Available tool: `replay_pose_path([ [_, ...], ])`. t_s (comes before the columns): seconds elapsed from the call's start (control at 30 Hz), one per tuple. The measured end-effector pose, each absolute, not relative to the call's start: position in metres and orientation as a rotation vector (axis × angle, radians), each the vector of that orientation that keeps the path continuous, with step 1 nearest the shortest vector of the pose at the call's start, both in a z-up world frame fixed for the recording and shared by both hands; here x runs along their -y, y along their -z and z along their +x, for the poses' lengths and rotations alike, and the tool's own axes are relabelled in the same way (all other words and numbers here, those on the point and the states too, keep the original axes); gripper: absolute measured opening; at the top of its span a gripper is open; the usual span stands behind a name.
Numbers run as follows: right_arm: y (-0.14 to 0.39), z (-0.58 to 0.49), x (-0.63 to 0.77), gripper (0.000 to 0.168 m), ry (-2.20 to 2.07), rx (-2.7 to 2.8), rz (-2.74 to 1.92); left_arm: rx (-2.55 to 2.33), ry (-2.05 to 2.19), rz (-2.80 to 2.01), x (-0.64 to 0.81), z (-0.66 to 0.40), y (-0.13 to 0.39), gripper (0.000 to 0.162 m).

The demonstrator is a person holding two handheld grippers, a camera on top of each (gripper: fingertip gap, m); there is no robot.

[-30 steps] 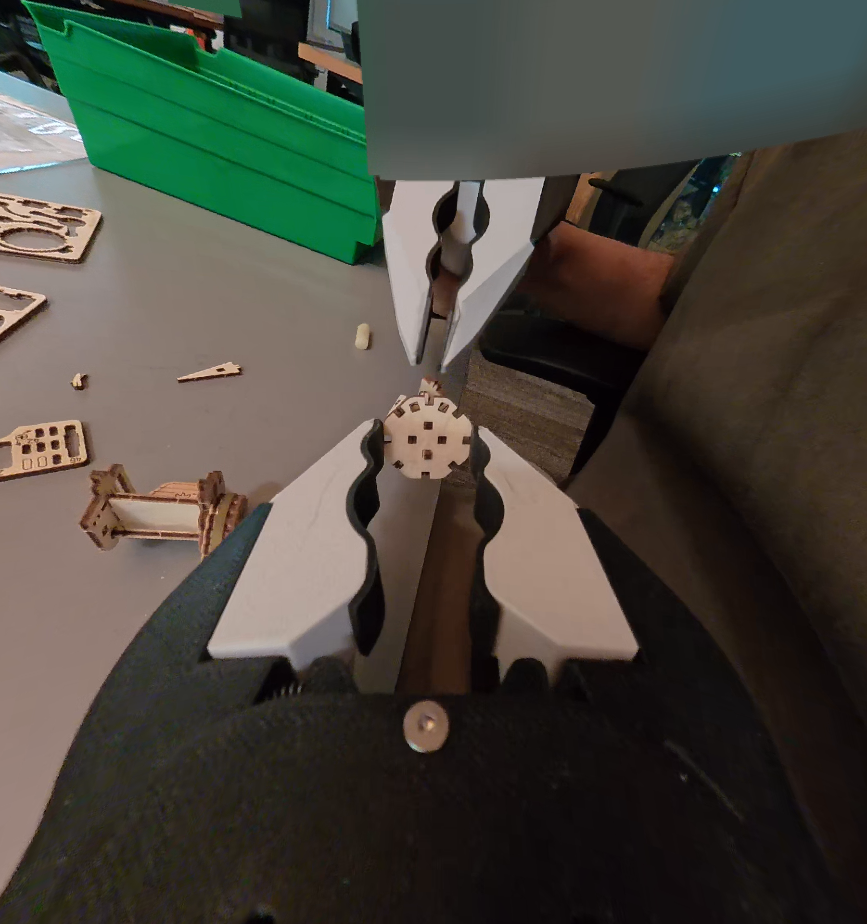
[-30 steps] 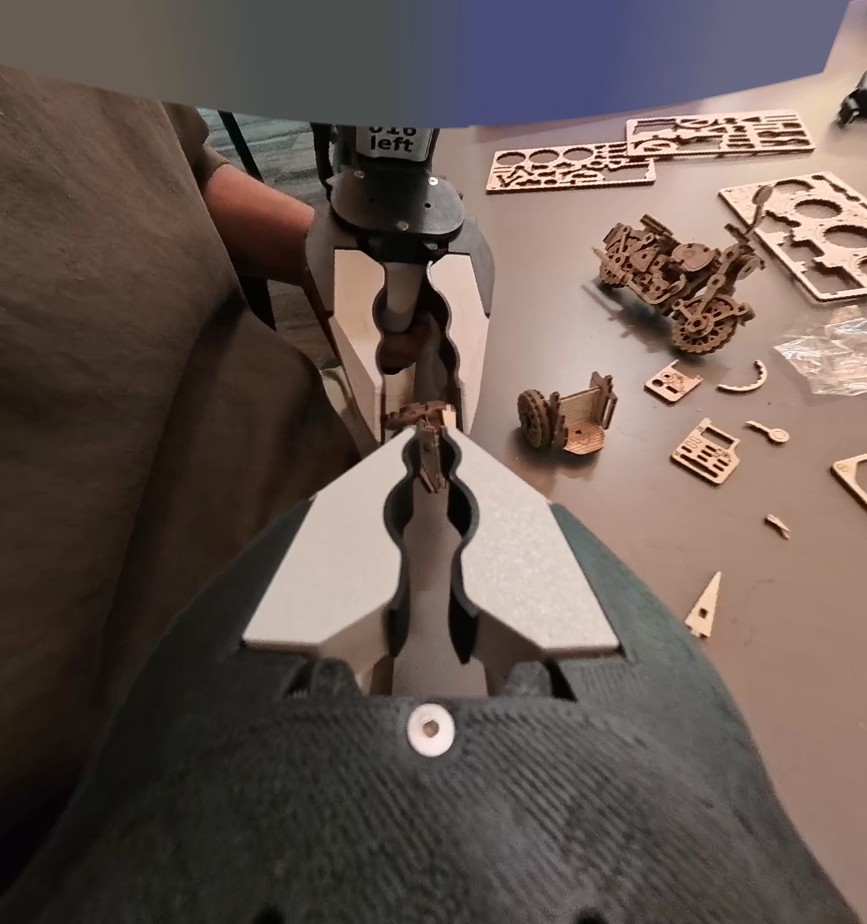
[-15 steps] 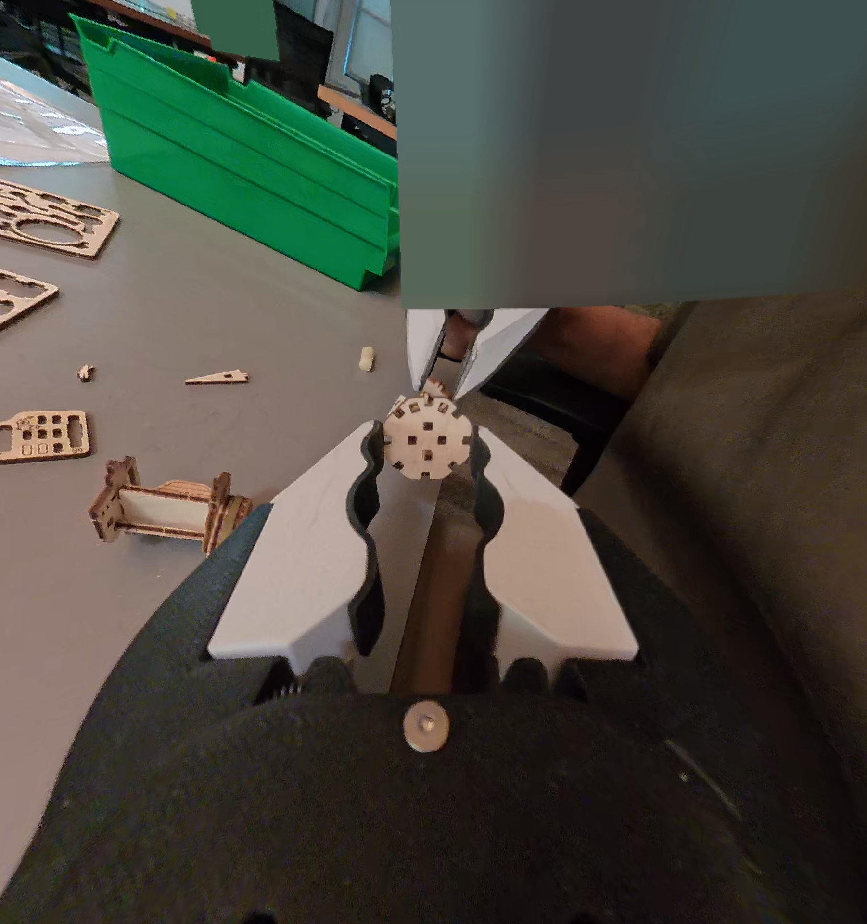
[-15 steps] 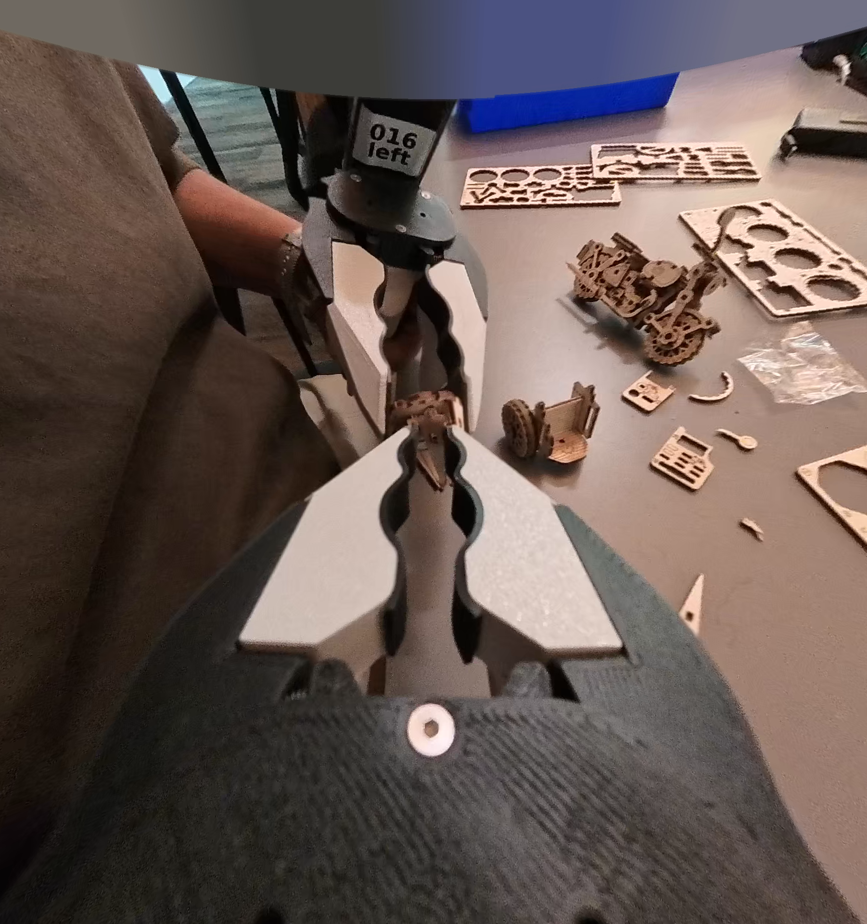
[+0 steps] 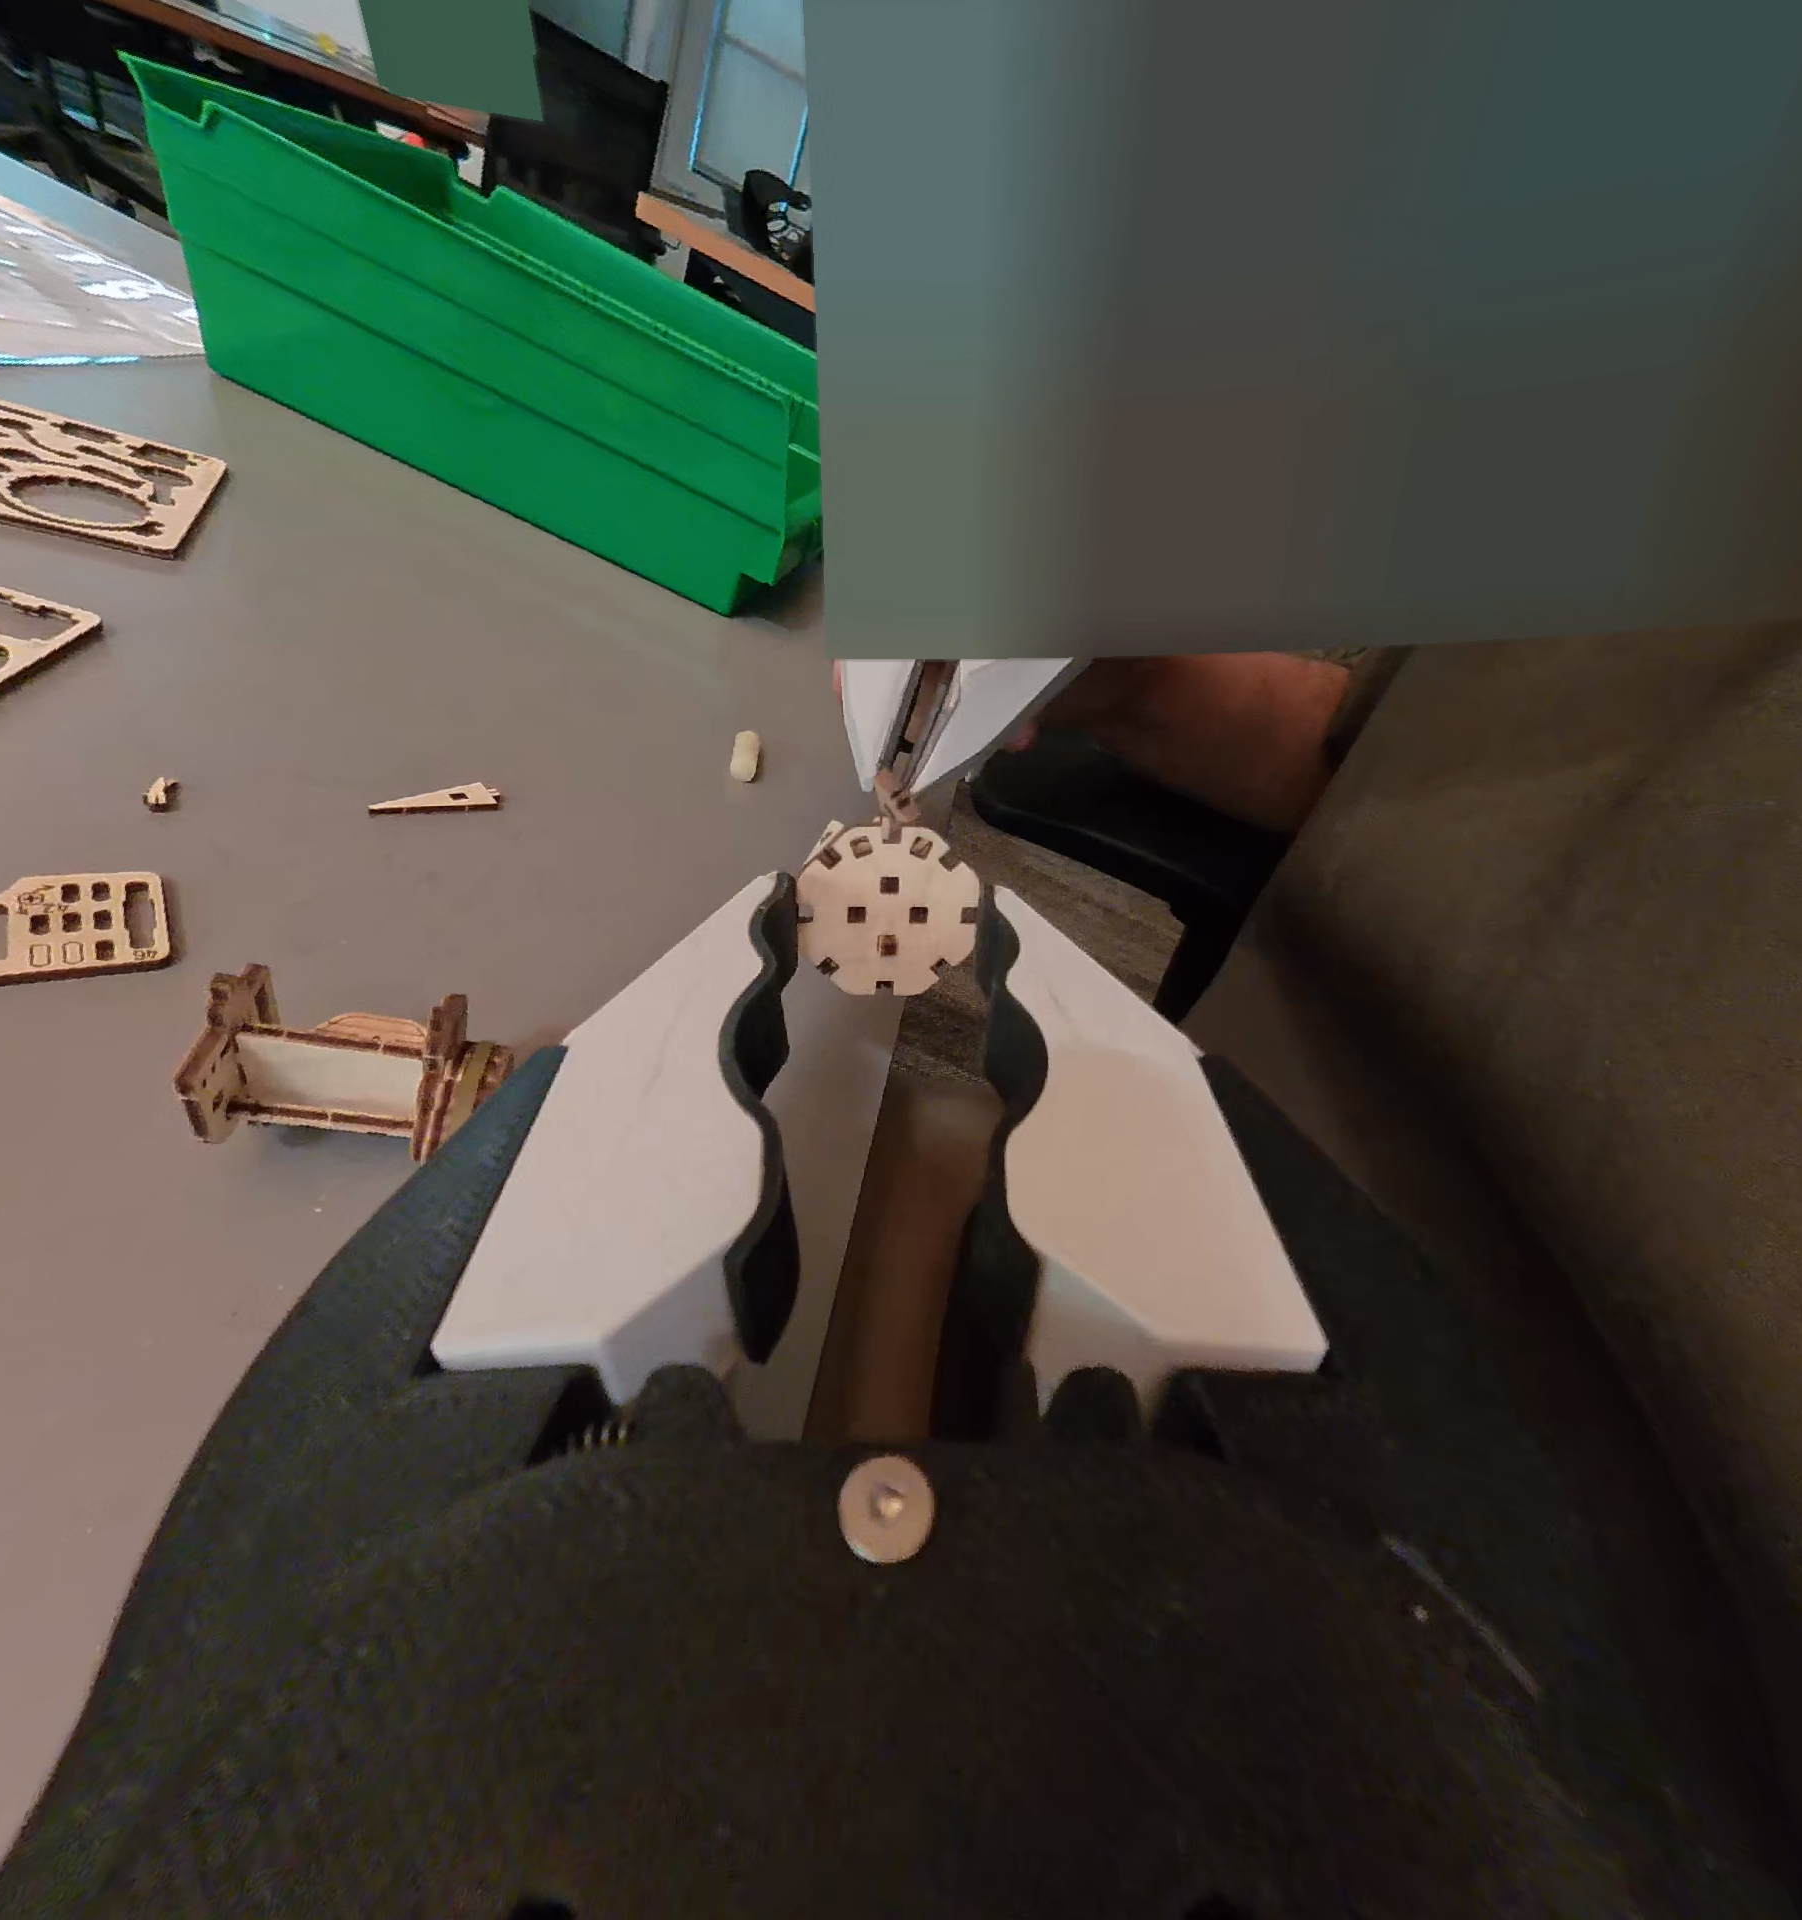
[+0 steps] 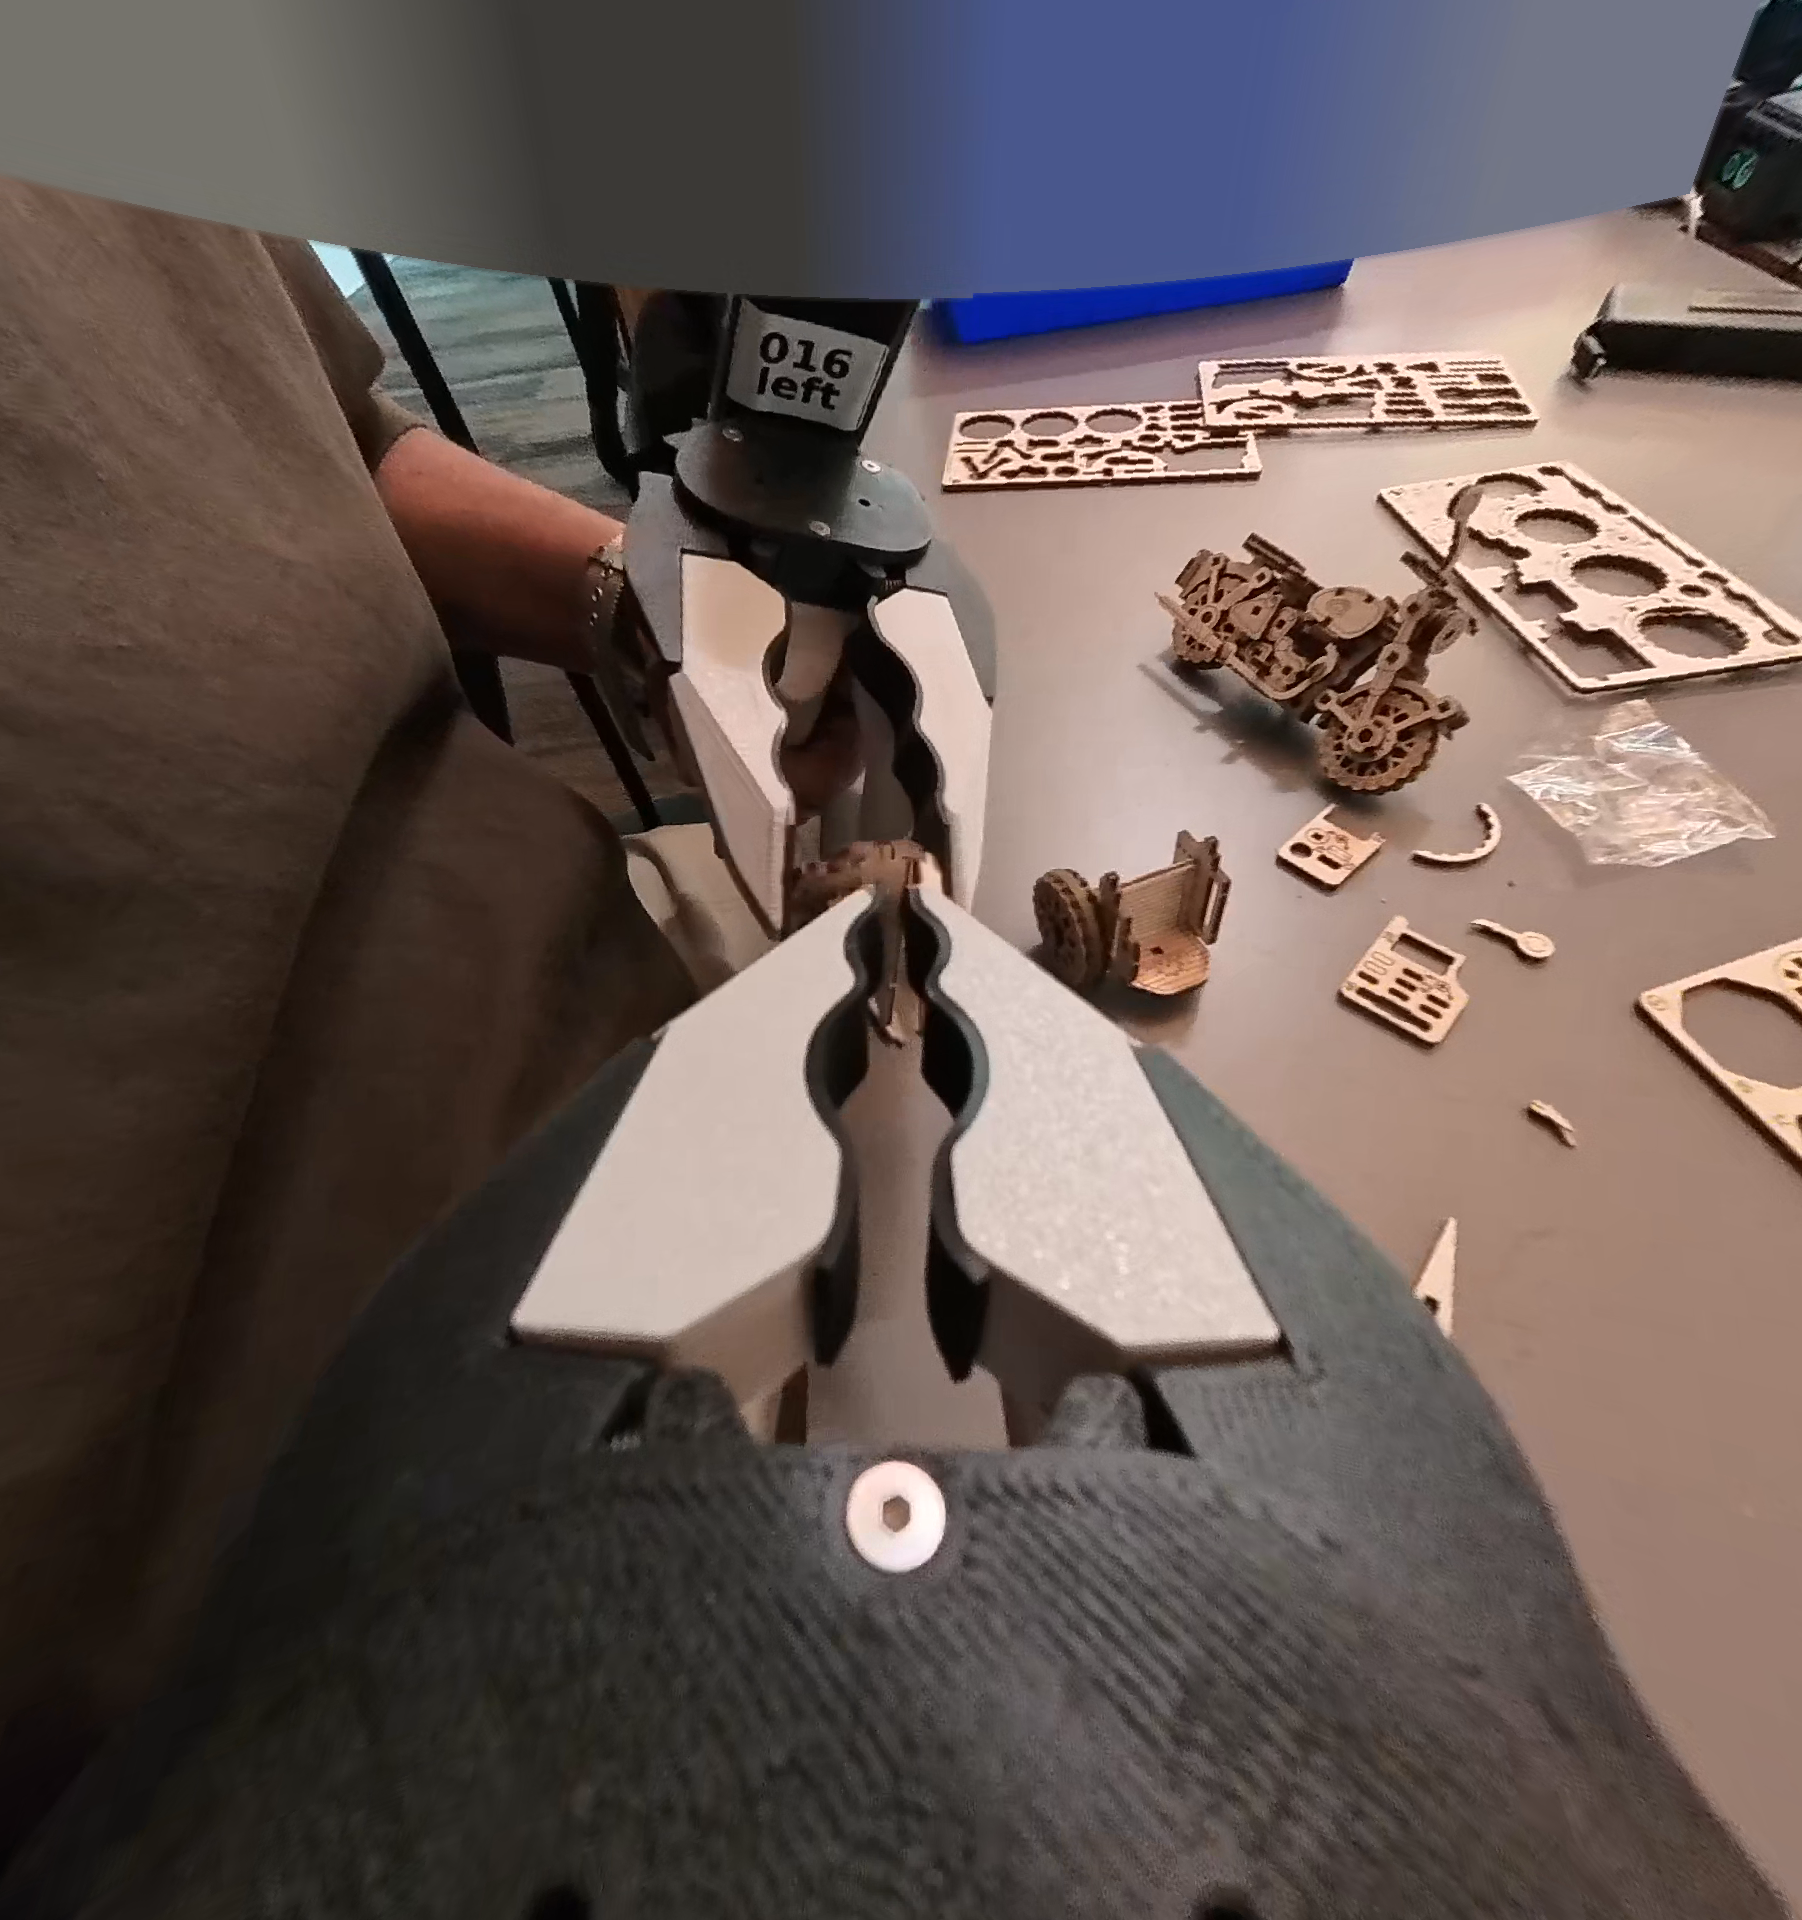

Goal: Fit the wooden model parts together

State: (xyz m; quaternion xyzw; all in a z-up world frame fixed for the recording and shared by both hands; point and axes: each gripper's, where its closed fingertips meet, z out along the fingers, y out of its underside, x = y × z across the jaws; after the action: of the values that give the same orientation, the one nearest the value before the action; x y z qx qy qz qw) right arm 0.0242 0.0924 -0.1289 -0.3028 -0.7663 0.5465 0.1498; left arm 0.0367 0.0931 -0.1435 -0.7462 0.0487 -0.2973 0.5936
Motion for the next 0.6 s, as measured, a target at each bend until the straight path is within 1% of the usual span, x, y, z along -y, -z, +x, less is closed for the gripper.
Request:
replay_pose_path([
  [0.3, 0.135, 0.038, -0.081, 0.000, -1.729, 2.460, -0.980, -0.298, 0.600, -1.759, -0.086, 0.048, 0.150, 0.031],
  [0.6, 0.137, 0.036, -0.079, 0.001, -1.572, 2.598, -0.941, -0.325, 0.597, -1.775, -0.083, 0.049, 0.153, 0.031],
])
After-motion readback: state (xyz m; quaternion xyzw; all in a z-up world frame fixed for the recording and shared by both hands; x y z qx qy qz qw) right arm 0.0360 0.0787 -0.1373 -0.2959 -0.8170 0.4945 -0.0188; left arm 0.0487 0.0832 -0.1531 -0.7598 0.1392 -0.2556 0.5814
